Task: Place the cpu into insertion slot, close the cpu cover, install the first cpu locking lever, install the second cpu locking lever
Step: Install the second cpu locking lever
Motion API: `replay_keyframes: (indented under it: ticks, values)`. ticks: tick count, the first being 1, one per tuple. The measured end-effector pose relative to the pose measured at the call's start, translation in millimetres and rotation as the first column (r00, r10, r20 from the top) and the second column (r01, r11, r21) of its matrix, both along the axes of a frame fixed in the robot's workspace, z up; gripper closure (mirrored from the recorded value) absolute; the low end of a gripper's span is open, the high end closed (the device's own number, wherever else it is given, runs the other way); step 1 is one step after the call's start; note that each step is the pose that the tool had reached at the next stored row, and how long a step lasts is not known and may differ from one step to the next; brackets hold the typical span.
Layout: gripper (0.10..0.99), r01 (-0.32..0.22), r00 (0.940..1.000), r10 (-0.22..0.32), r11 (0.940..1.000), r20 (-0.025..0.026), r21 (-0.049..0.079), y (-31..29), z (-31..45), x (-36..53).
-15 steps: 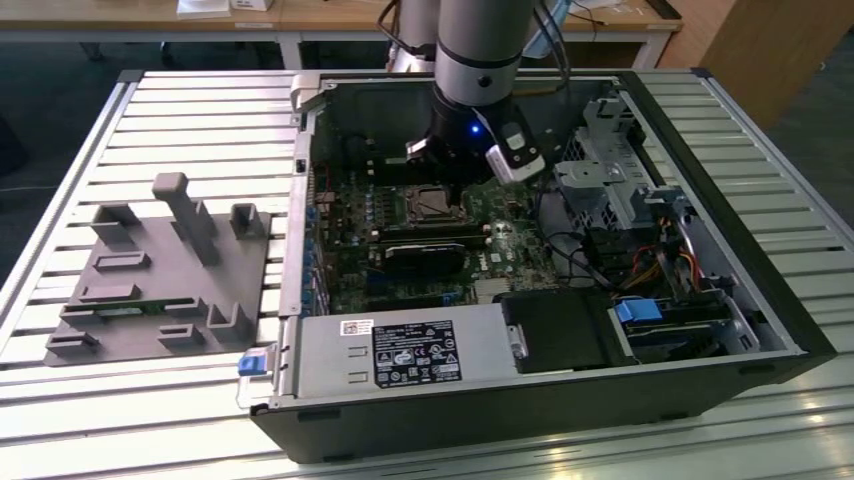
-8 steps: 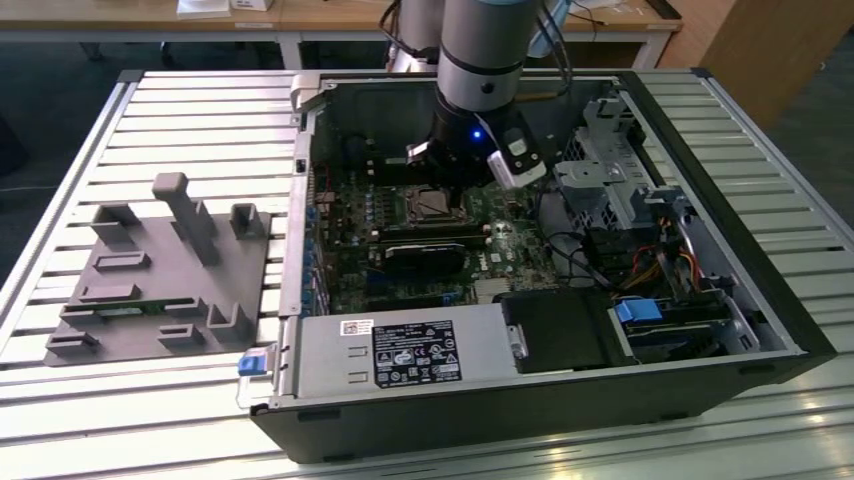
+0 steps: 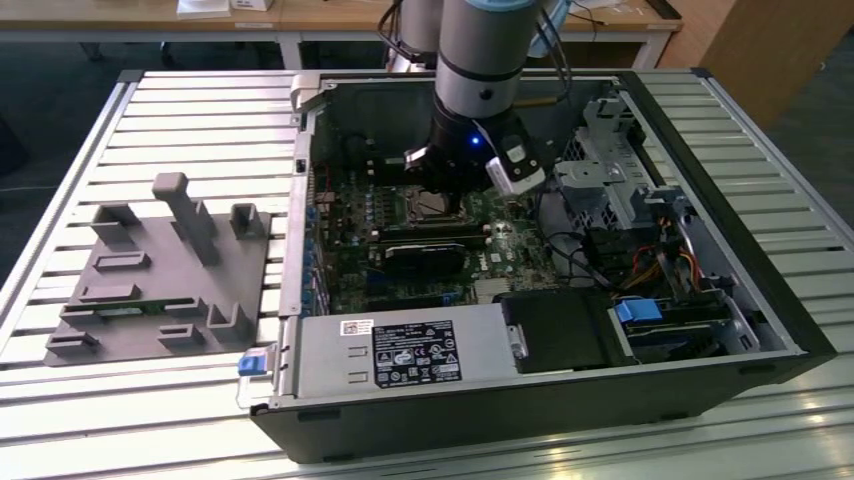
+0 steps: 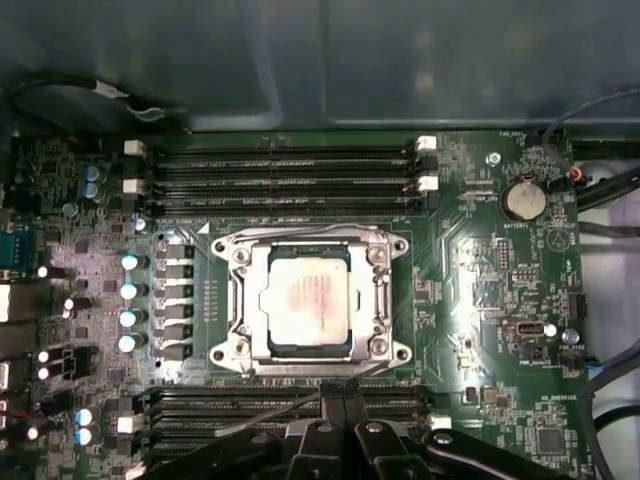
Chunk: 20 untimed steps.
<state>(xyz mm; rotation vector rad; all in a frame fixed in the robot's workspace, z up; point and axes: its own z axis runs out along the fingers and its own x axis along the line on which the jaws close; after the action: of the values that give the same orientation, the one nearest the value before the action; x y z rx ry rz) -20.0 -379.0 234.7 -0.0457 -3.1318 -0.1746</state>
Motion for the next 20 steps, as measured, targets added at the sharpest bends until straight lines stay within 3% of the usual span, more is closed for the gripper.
replay_keyframes:
  ticks: [20]
  values:
    - [0.98,0.0,1.0,0.0,1.0,-0.0001,0.0,-2.9,-1.1,-19.6]
